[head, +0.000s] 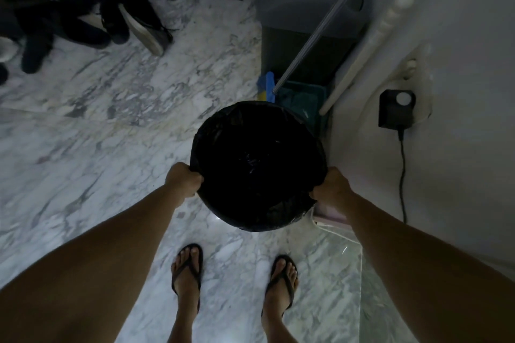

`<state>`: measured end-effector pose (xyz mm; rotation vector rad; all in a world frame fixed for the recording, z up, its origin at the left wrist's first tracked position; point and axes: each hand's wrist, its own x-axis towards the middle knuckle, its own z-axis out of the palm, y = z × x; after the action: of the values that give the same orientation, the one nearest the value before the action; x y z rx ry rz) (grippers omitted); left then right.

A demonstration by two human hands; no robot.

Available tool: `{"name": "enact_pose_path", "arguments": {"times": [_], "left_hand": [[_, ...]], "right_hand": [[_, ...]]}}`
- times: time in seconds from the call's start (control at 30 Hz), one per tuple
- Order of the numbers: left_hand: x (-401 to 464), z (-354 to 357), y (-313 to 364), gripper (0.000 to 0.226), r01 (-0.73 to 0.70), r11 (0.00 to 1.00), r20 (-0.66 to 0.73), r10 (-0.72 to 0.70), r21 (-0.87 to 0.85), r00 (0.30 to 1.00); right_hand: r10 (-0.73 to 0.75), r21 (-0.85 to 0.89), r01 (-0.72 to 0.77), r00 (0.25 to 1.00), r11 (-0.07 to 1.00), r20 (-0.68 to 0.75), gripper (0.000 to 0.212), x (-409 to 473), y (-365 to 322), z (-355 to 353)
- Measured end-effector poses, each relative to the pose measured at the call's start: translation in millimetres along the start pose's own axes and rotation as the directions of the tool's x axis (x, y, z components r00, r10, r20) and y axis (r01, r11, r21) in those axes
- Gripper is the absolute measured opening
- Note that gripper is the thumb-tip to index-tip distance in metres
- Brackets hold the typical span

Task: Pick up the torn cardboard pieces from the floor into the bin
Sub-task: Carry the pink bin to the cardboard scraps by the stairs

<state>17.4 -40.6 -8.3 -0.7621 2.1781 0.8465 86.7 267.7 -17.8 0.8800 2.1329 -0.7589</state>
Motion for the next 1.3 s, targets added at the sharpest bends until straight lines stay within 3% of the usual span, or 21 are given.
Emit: {"name": "enact_pose_path", "arguments": {"times": [0.2, 0.43, 0.5, 0.67, 0.73, 0.87, 1.1, 1.3], "left_hand": [[-76, -73, -5, 0.023, 0.072, 0.983, -0.027, -0.078, -0.171, 0.997], [-181, -165, -14, 0.024, 0.044, 0.899, -0.172, -0.132, -0.437, 0.976], [-207, -195, -21, 0.024, 0.021, 0.849, -0.189, -0.141, -0.527, 0.972], [-249, -265, -57, 0.019, -0.058, 0.673, -0.261, -0.204, -0.737, 0.944], [-261, -286, -76, 0.041, -0.084, 0.611, -0.308, -0.272, -0.787, 0.912], [-293, -335, -139, 0.064, -0.109, 0.708, -0.489, -0.360, -0.698, 0.794], [-349, -413, -254, 0.060, -0.147, 0.696, -0.608, -0.479, -0.703, 0.633], [-401, -470, -360, 0.060, -0.171, 0.675, -0.657, -0.574, -0.718, 0.490]], "right_hand": [[-0.068, 0.083, 0.069, 0.998, 0.994, -0.017, 0.033, -79, -69, -54], [-0.191, 0.180, 0.224, 0.964, 0.958, -0.185, 0.059, -185, -162, -86], [-0.281, 0.137, 0.316, 0.933, 0.939, -0.226, 0.071, -217, -186, -87], [-0.483, -0.033, 0.493, 0.835, 0.870, -0.263, 0.062, -285, -247, -77], [-0.541, -0.107, 0.533, 0.801, 0.839, -0.256, 0.062, -308, -267, -69], [-0.647, -0.190, 0.619, 0.726, 0.762, -0.233, 0.054, -376, -317, -27], [-0.813, -0.199, 0.788, 0.558, 0.582, -0.166, 0.057, -498, -388, 64], [-0.881, -0.212, 0.858, 0.471, 0.467, -0.034, 0.053, -594, -436, 155]]}}
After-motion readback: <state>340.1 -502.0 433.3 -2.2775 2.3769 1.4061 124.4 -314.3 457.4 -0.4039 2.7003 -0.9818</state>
